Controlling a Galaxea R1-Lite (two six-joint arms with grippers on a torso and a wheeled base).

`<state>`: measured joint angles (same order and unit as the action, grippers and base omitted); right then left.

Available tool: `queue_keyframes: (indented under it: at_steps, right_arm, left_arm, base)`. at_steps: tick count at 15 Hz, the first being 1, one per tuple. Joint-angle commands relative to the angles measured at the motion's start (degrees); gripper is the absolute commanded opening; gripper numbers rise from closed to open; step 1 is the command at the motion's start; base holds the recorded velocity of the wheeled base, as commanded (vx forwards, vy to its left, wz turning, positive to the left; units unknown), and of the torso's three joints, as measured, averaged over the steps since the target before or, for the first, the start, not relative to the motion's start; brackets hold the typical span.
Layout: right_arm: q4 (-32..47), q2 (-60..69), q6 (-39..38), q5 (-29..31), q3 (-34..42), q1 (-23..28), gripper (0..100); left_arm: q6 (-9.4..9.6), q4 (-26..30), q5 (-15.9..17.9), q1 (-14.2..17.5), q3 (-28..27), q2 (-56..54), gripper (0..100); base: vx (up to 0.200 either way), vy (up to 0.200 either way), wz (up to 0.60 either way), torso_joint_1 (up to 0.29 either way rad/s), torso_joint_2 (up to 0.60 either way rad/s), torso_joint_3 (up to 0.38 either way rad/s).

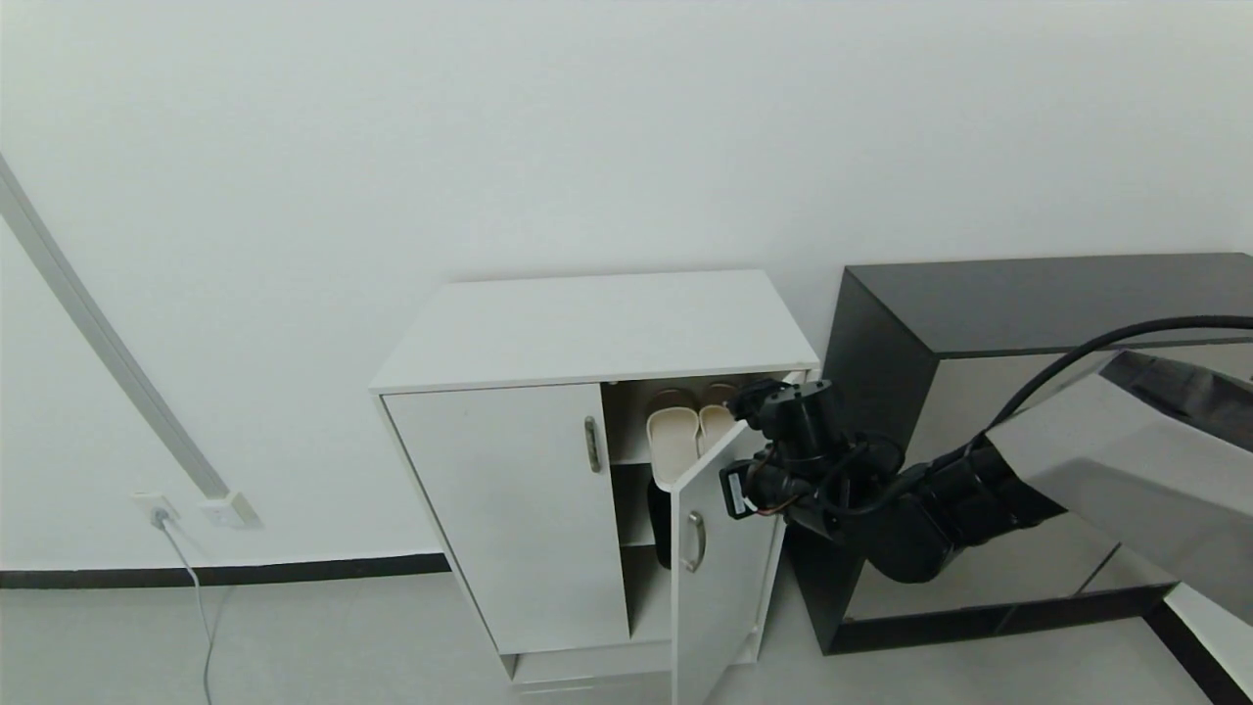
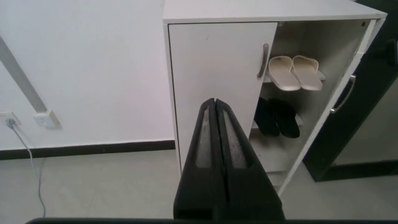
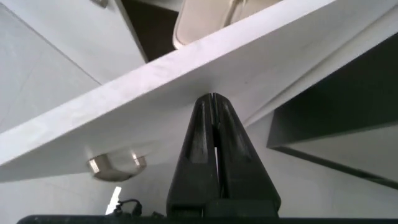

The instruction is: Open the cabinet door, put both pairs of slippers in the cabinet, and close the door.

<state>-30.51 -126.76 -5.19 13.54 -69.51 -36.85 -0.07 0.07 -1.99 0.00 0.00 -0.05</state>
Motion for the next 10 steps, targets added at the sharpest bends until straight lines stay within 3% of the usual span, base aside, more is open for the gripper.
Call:
queue_keyframes:
  at_steps: [1, 10]
  right_arm:
    - [-0.1, -2.3, -0.1, 0.0, -1.7, 0.1, 0]
    - [-1.7, -9.4, -1.6, 0.1, -11.7, 1.3, 0]
  left_arm:
    - [-0.01, 0.0, 0.0, 0.0, 0.0, 0.0, 0]
    - [-0.01, 0.0, 0.0, 0.0, 0.0, 0.0, 0]
  base:
    - [0.0, 0.0, 0.0, 0.0, 0.0, 0.0]
    - [0.0, 0.0, 0.0, 0.0, 0.0, 0.0]
